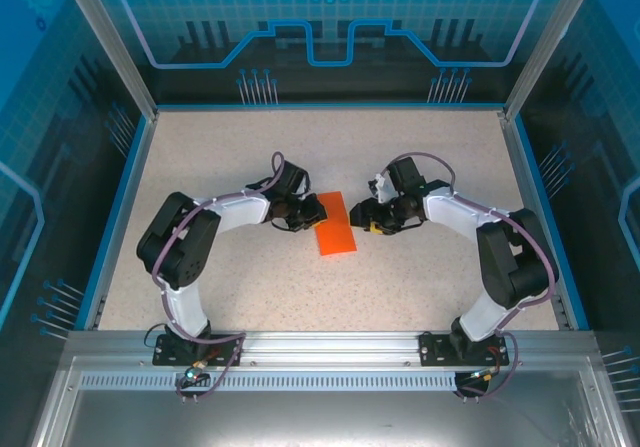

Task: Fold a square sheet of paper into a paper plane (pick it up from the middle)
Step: Third fold the triangle at the center of the table.

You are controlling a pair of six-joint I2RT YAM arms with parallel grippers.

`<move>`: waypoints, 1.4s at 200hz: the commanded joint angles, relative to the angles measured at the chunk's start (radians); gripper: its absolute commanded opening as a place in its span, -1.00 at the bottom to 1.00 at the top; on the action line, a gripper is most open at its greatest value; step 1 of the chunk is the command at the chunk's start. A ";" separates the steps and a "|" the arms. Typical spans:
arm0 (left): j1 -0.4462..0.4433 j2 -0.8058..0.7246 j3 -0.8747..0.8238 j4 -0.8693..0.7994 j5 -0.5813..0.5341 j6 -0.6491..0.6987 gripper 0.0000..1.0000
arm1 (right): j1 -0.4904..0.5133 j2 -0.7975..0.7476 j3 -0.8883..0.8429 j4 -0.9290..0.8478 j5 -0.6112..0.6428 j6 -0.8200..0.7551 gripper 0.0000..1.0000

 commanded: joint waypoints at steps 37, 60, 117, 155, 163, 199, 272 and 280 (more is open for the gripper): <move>-0.001 0.049 0.013 -0.013 0.012 0.006 -0.86 | 0.000 0.080 -0.015 0.042 -0.061 0.059 0.13; -0.001 0.058 0.005 -0.027 -0.006 0.015 -0.90 | 0.017 0.106 -0.005 0.042 -0.065 0.065 0.08; -0.001 0.072 -0.006 -0.056 -0.045 0.027 -0.94 | 0.038 0.156 0.025 -0.004 -0.026 0.057 -0.05; -0.001 0.081 -0.017 -0.056 -0.050 0.025 -0.95 | 0.058 0.177 0.039 -0.023 -0.027 0.038 -0.05; 0.000 0.081 -0.020 -0.053 -0.050 0.023 -0.95 | 0.063 0.182 0.044 -0.031 -0.026 0.034 -0.05; -0.001 0.083 -0.023 -0.053 -0.052 0.021 -0.95 | 0.079 0.192 0.043 -0.036 -0.032 0.022 -0.16; -0.001 0.082 -0.029 -0.051 -0.057 0.014 -0.96 | 0.091 0.148 -0.005 -0.002 -0.063 0.041 -0.34; -0.001 0.083 -0.030 -0.050 -0.056 0.013 -0.96 | 0.089 0.137 -0.015 0.013 -0.061 0.053 -0.36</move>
